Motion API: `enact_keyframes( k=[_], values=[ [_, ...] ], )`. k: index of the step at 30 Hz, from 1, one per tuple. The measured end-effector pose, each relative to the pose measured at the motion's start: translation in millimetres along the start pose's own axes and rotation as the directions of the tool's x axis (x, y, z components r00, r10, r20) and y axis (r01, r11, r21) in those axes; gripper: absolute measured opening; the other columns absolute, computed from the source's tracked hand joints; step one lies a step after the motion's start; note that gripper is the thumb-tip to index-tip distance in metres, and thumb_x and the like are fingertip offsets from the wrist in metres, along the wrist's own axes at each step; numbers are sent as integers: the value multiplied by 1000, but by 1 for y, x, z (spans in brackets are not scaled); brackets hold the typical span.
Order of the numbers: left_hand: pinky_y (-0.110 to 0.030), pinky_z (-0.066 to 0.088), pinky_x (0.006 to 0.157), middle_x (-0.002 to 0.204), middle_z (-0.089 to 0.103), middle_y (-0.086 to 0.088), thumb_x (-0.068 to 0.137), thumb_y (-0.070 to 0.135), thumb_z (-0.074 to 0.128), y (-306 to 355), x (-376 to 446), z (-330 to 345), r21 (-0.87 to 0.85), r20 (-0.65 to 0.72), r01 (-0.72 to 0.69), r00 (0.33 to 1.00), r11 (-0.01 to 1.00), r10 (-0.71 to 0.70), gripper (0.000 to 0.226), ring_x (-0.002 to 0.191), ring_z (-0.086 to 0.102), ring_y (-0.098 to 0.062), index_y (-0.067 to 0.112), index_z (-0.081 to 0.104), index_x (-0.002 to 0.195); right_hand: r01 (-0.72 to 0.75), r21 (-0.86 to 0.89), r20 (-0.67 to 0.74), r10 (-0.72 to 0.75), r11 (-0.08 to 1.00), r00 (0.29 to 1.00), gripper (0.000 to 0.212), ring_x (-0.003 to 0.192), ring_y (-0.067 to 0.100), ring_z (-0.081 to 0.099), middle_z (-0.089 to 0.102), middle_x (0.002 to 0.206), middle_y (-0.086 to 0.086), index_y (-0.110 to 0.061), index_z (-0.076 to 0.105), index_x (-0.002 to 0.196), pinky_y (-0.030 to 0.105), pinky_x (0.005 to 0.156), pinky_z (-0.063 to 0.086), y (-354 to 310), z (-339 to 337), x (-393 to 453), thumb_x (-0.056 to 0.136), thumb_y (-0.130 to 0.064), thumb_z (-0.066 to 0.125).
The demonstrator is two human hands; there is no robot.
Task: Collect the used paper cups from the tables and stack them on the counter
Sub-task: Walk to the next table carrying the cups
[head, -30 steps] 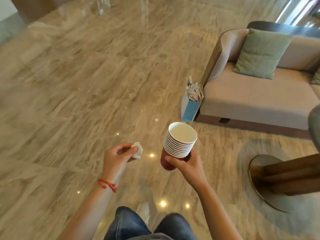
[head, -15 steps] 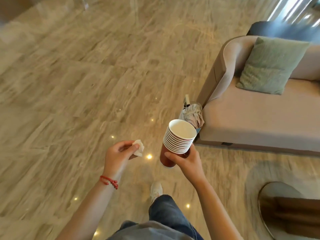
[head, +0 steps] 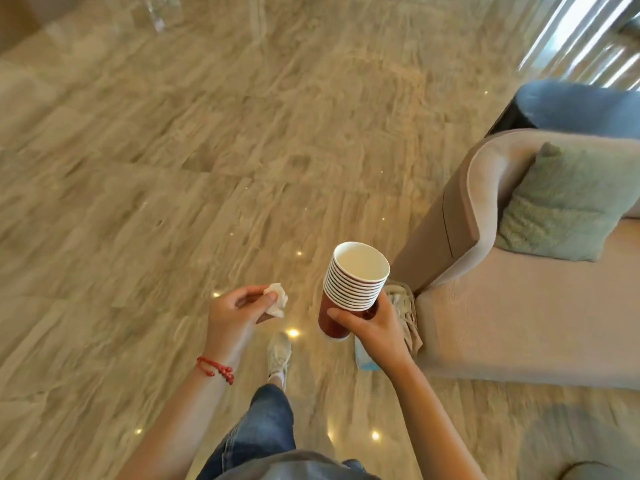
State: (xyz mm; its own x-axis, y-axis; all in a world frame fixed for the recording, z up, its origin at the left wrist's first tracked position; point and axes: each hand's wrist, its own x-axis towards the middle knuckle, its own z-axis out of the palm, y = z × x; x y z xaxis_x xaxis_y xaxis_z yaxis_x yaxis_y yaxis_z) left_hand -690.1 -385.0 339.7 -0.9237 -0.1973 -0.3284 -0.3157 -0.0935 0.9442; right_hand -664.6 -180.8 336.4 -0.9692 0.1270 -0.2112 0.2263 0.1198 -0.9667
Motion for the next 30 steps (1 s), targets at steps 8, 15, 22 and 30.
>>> enact_keyframes(
  k=[8,15,22,30],
  values=[
    [-21,57,59,73,74,-3,75,5,73,96,211,46,11,82,-29,996,1000,28,10,69,71,-15,14,71,77,4,18,-77,-2,1000,997,58,98,9,65,69,106,-3,-16,55,119,30,85,55,-71,24,209,68,-14,82],
    [-19,56,57,72,74,-1,75,5,72,147,349,109,54,139,-29,990,998,21,10,69,71,-14,15,72,77,-26,56,-132,33,998,991,55,96,7,66,70,102,-5,-18,56,115,21,77,54,-104,11,342,67,-13,82],
    [-22,58,61,73,75,-3,76,6,72,176,495,193,49,176,-1,984,999,-8,8,71,71,-16,11,73,82,-20,64,-148,29,998,989,55,97,9,66,70,103,-3,-17,56,115,30,84,54,-121,-16,513,67,-13,83],
    [-28,60,67,78,74,-9,75,5,72,265,659,288,42,138,-40,990,998,34,8,74,71,-19,12,73,80,14,57,-148,-5,998,989,55,97,10,66,71,102,-3,-18,58,114,32,85,54,-189,-56,720,66,-13,83]
  ],
)
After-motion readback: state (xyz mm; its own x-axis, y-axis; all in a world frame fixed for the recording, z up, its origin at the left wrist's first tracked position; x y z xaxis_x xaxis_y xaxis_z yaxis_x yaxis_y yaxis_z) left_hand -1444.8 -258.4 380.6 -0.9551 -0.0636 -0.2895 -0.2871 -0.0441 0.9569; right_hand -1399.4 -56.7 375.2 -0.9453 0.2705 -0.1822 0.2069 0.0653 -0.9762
